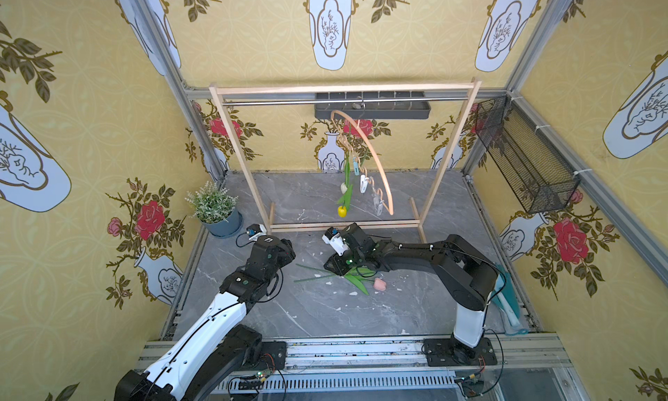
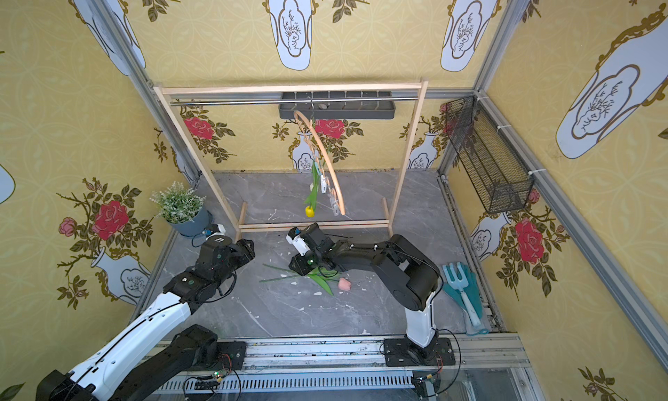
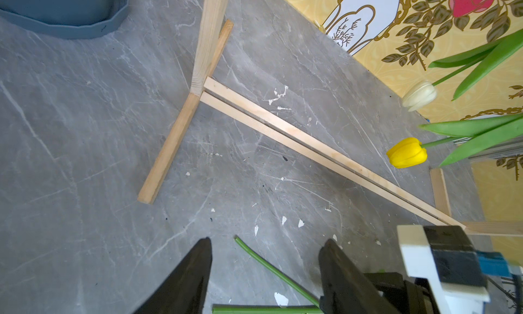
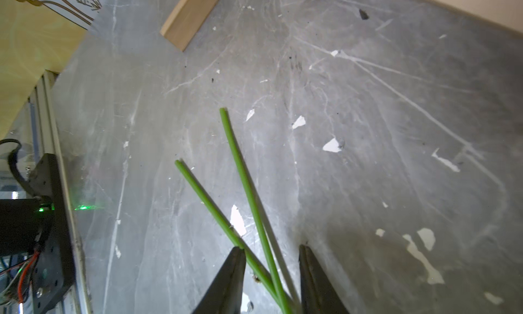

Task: Dry the flowers on a clothes hanger
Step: Pick up the flower at the center of the board.

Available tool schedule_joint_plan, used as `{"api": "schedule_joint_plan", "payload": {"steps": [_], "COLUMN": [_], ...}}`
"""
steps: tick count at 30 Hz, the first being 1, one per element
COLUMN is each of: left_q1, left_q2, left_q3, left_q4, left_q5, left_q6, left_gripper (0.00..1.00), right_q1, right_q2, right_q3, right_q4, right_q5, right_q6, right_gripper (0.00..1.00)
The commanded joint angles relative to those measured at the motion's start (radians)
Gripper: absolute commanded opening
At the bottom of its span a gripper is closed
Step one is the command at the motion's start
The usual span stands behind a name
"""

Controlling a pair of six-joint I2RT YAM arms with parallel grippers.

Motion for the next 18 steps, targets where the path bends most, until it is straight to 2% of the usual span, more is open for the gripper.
{"api": "schedule_joint_plan", "payload": {"steps": [1,18], "left_q1": [0.001,0.001], "left_q2": [-0.003,0.010], "left_q3": [-0.017,-0.037], "left_q4": [0.022,0.055], "left_q5": [0.019,0.036], "left_q6": [-0.014,-0.025], "left_gripper": [0.64,0.61], "right_q1": [0.013,0.056], "right_q2": [0.026,0.099], "right_q3": [0.031,0.112], "right_q4": [-0.059,-0.201], "right_q5": [0.018,0.116], "right_q6": [-0.046,-0.129], "right_gripper": [0.35,0.17]}}
